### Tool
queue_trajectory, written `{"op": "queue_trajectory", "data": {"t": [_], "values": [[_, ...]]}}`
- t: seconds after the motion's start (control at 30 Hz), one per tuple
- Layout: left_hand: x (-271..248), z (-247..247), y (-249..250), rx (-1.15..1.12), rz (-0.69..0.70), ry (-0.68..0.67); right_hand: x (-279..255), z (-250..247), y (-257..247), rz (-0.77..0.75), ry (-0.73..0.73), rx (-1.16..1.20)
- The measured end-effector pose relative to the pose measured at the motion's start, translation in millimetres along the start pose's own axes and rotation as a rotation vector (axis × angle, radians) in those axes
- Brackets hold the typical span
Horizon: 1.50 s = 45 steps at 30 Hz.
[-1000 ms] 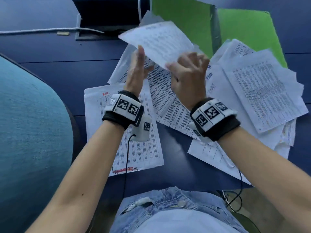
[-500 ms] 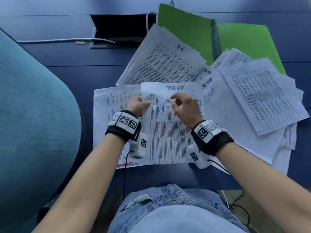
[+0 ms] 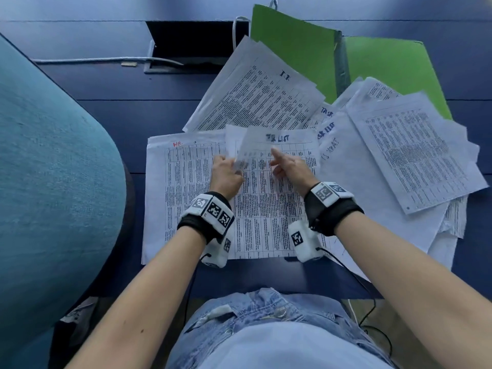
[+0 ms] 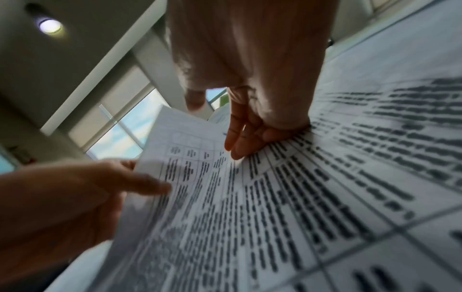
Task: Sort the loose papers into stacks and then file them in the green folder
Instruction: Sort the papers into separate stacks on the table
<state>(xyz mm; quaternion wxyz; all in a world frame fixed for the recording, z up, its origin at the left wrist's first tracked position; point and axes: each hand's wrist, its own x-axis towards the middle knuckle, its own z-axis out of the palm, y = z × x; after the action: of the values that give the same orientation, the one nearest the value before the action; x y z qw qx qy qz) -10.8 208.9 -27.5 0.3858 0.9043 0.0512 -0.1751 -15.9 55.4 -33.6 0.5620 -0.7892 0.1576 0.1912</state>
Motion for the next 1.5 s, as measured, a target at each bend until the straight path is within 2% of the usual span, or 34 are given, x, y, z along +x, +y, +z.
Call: {"op": "queue_trajectory", "data": {"t": [0.1,0.2,0.27,0.37,0.43,0.67,0.83,1.03,1.17,1.23,1.33,1.4,1.47,1.5], "values": [[-9.2,1.4,-3.1,-0.004,0.076,-0.085,4.5,0.2,-10.1,0.117,-0.003,0.211],[-15.0,6.6,-5.7,0.012,0.142,-0.174,2.8,-3.7,-15.8,0.199,0.009,0.272],[-16.2,5.0,-2.9,-0.040,0.160,-0.189,1.0,-7.6,-14.3,0.180,0.041,0.302],[-14.2,-2.3,1.5,-0.122,0.244,-0.116,3.5,-8.6,-4.5,0.085,0.145,0.311],[-12.3,-5.1,2.6,-0.145,0.288,-0.084,2.2,-5.1,-2.6,0.029,0.145,0.301],[-13.4,3.2,-0.2,0.171,0.266,-0.100,2.5,-5.8,-9.2,0.096,0.052,0.290],[-13.4,7.1,-6.5,0.285,0.263,-0.115,6.9,-4.8,-7.7,0.076,0.088,0.232],[-13.3,7.2,-3.2,0.278,0.237,-0.091,3.2,-8.3,-11.9,0.088,0.054,0.245],[-12.6,2.0,4.9,0.102,0.189,-0.010,1.5,-8.7,-13.4,0.131,0.039,0.275],[-13.5,-1.5,7.5,0.088,0.216,-0.053,4.1,-7.9,-11.9,0.154,0.047,0.293],[-19.7,-4.7,8.1,0.062,0.268,-0.197,21.3,-10.8,6.9,0.153,0.046,0.424],[-23.0,-5.2,7.7,0.111,0.274,-0.280,9.9,-13.2,-7.4,0.152,0.080,0.515],[-23.0,-2.0,6.5,0.218,0.302,-0.305,5.1,-13.8,-12.0,0.126,0.124,0.636],[-21.8,0.3,6.3,0.243,0.314,-0.272,7.0,-14.9,-8.9,0.122,0.154,0.706]]}}
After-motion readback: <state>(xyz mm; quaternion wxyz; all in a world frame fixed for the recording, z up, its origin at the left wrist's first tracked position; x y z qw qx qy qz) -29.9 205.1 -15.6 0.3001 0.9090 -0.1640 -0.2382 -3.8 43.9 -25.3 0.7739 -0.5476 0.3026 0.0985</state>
